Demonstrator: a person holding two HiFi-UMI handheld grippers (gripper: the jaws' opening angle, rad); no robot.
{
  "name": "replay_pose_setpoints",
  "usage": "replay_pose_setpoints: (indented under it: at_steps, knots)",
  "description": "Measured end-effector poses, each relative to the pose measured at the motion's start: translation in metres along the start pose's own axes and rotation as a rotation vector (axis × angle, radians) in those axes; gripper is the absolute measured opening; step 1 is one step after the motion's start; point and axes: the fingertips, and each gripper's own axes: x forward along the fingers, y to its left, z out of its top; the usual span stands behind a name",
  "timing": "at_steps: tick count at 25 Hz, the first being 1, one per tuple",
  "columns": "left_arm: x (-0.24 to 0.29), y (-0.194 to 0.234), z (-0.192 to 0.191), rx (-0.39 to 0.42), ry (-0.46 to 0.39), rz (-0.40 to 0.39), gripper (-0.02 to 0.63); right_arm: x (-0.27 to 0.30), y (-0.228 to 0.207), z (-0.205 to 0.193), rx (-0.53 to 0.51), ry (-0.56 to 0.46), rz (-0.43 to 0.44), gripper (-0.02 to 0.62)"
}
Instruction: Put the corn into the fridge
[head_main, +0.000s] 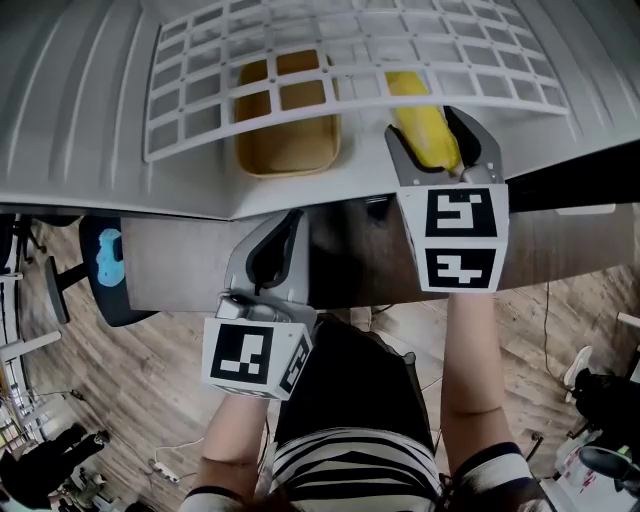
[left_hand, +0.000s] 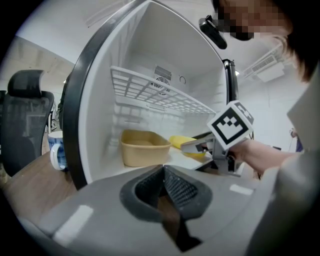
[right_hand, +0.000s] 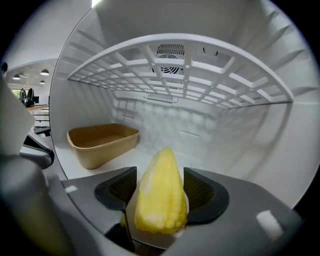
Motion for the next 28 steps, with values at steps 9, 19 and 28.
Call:
replay_pose_setpoints:
  at_steps: [9, 19, 28]
  knots:
    - [-0.01, 0.001, 0.023, 0.012, -0.03, 0.022, 0.0, -0.026, -0.002, 0.005, 0.037, -0.017, -0.006, 0.296]
    - [-0.023, 0.003, 0.042, 0.01, -0.052, 0.058, 0.0, -0.054, -0.004, 0.008, 0.087, -0.036, 0.012, 0.274]
    - [-0.031, 0.001, 0.051, -0.006, -0.058, 0.07, 0.0, -0.079, 0.001, -0.001, 0.165, -0.031, 0.024, 0.211]
